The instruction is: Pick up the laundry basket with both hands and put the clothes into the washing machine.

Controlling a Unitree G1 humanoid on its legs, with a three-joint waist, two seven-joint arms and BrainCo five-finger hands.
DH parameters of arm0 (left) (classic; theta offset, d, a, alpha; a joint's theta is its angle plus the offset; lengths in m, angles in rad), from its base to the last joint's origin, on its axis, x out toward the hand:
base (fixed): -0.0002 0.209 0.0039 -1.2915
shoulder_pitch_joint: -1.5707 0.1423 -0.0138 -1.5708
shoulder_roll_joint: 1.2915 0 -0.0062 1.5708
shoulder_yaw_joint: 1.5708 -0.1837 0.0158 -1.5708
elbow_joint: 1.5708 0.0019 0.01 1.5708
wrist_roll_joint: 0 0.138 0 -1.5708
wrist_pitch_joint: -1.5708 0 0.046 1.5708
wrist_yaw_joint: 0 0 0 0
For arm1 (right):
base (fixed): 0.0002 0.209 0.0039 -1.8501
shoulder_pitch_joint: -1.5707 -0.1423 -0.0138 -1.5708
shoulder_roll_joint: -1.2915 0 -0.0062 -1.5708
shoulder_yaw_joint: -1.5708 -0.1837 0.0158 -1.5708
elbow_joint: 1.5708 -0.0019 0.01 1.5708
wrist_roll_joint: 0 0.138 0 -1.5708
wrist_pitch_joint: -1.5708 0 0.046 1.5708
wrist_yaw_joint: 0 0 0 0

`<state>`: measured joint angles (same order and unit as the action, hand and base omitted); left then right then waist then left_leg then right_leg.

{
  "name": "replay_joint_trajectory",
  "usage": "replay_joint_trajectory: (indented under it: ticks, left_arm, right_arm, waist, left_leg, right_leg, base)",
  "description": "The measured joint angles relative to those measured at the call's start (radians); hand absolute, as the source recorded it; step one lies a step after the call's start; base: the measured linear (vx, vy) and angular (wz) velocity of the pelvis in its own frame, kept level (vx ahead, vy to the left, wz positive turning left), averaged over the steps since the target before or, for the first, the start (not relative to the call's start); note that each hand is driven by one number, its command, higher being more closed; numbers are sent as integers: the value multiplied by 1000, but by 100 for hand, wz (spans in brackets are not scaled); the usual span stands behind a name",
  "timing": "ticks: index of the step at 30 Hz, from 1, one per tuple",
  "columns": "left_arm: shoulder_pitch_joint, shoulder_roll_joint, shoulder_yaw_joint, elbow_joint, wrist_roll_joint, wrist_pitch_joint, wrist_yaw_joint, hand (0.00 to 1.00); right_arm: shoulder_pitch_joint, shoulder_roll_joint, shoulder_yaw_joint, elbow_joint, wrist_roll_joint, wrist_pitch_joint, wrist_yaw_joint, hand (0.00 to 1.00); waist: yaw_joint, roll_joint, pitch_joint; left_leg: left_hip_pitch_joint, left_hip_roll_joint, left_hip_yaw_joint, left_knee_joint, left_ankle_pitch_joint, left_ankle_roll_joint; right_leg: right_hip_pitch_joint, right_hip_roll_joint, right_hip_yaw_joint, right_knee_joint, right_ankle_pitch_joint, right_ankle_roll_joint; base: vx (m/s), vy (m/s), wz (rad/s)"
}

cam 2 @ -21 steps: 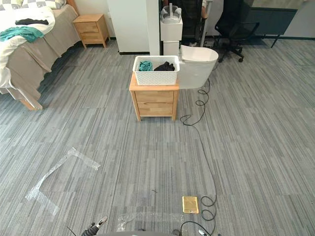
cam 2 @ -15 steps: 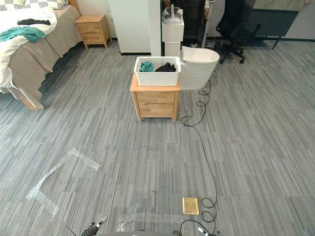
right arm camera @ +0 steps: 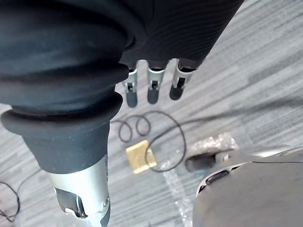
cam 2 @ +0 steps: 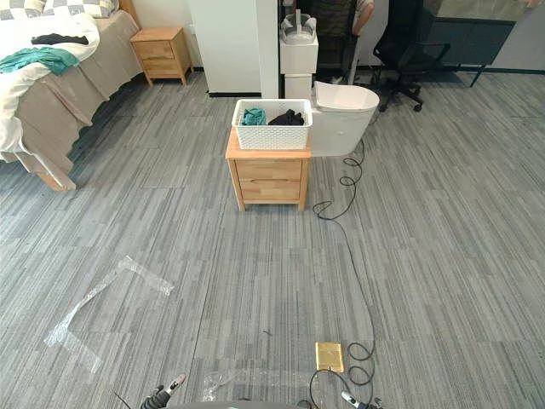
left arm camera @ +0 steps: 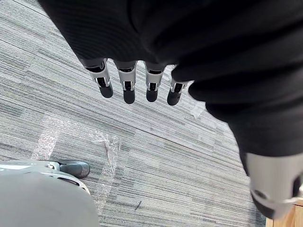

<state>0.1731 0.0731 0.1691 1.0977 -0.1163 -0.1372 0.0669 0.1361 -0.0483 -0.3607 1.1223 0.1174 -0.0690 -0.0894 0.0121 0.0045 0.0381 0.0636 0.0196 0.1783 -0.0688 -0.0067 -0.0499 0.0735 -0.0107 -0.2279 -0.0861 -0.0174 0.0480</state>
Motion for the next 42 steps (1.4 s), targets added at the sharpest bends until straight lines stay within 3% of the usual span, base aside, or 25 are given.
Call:
replay_joint_trajectory:
  ticks: [31,32,33,34,36,39,41,42]
  left_arm:
    - [-10,19,-1,-8,-31,1,-1,0]
    - [-29,29,0,-11,-33,2,-1,0]
    - [-50,38,1,-28,-45,2,-1,0]
    - [-56,44,2,-40,-51,2,-1,0]
    - [-58,30,27,-64,-76,2,0,0]
    - [-54,14,33,-66,-88,3,0,0]
    - [-53,6,33,-66,-88,3,0,0]
    - [-51,6,38,-64,-88,4,0,0]
  right_arm:
    - [-15,10,49,-42,31,1,6,0]
    - [-29,16,53,-43,35,0,6,0]
    - [-36,17,69,-54,42,-5,6,0]
    - [-41,15,72,-55,43,-6,6,0]
    - [-54,-9,111,-60,51,-9,5,0]
    - [-86,-36,124,-57,52,-8,3,0]
    - [-106,-38,123,-47,69,-8,3,0]
    - [-106,-28,125,-47,73,-9,3,0]
  waist:
    - [-1,-21,21]
    - [-2,-33,53]
    - [-2,-37,87]
    - [0,-36,105]
    - [6,-23,148]
    - [12,5,159]
    - [35,9,156]
    - [57,7,156]
  left_leg:
    - [-14,9,-15,20,-6,5]
    - [-46,17,-24,116,-54,8]
    - [-152,47,-20,350,-131,-6]
    - [-201,66,-3,466,-145,-8]
    - [-365,161,76,805,-155,-20]
    - [-462,170,100,719,-162,-15]
    - [-479,153,87,524,-144,-34]
    - [-482,154,57,504,-146,-33]
  right_leg:
    - [19,10,-28,-10,-5,-5]
    - [28,9,-38,2,-21,-20]
    - [28,14,-53,24,-44,-53]
    - [32,17,-59,33,-55,-64]
    - [68,32,-63,60,-84,-79]
    - [55,11,-42,83,-107,-69]
    - [34,-14,-7,90,-129,-55]
    - [37,-28,19,114,-162,-25]
  base:
    - [-12,-3,2]
    - [-69,-45,34]
    - [-101,-49,39]
    - [-123,-57,37]
    - [-5,4,17]
    - [138,137,-14]
    - [249,243,-62]
    - [332,267,-64]
